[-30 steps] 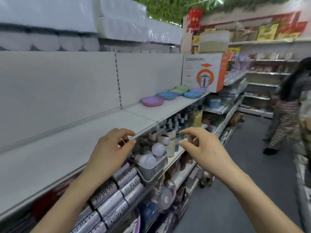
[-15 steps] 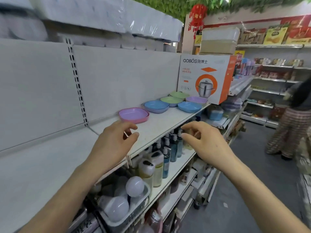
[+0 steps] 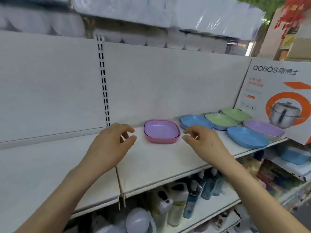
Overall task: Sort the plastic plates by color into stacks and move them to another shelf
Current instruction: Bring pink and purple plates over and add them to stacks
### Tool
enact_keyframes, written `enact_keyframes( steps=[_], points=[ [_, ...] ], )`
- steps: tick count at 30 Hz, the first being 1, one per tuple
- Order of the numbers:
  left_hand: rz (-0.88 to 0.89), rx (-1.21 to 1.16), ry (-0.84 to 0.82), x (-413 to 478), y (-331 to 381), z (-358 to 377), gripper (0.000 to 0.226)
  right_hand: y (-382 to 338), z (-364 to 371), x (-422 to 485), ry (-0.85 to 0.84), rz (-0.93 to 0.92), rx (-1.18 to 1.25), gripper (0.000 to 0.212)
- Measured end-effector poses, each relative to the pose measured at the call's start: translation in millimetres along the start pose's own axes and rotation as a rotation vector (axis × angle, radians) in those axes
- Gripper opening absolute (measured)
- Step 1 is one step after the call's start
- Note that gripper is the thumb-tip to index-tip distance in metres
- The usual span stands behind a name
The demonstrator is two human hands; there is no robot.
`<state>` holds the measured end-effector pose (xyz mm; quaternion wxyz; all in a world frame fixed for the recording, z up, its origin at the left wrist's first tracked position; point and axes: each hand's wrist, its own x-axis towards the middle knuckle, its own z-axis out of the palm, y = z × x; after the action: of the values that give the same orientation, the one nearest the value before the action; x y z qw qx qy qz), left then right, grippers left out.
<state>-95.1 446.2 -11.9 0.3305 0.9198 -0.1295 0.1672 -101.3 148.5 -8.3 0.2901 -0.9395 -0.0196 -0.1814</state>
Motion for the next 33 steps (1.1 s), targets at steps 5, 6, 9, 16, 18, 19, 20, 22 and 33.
enact_keyframes(
  steps=[5,6,9,16,18,19,20,22,33],
  points=[
    [-0.109,0.038,0.059,1.1,-2.7,6.1,0.020,19.6,24.0,73.5,-0.120,-0.023,0.013,0.010],
    [-0.140,0.037,0.079,0.4,-4.2,7.0,0.019,22.4,31.1,82.1,-0.136,-0.024,0.012,0.010],
    [-0.210,0.053,0.102,-3.2,-8.0,10.2,0.018,29.5,49.1,99.4,-0.176,-0.024,-0.013,0.016],
    [-0.300,0.097,0.156,-10.7,-8.7,3.6,0.018,18.6,66.2,114.0,-0.222,-0.110,-0.071,0.030],
    [-0.310,0.105,0.176,-12.6,-8.9,2.0,0.018,12.5,68.5,115.1,-0.233,-0.141,-0.083,0.031],
    [-0.313,0.109,0.178,-13.8,-8.7,2.0,0.018,9.4,69.1,115.9,-0.243,-0.153,-0.095,0.031],
    [-0.317,0.113,0.174,-15.0,-8.5,2.3,0.018,6.2,68.8,116.0,-0.250,-0.167,-0.107,0.032],
    [-0.320,0.121,0.171,-16.3,-8.0,2.9,0.018,1.3,68.1,115.5,-0.247,-0.194,-0.130,0.032],
    [-0.303,0.148,0.131,-15.8,-5.8,0.9,0.022,-6.8,57.9,116.1,-0.098,-0.298,-0.259,0.027]
  ],
)
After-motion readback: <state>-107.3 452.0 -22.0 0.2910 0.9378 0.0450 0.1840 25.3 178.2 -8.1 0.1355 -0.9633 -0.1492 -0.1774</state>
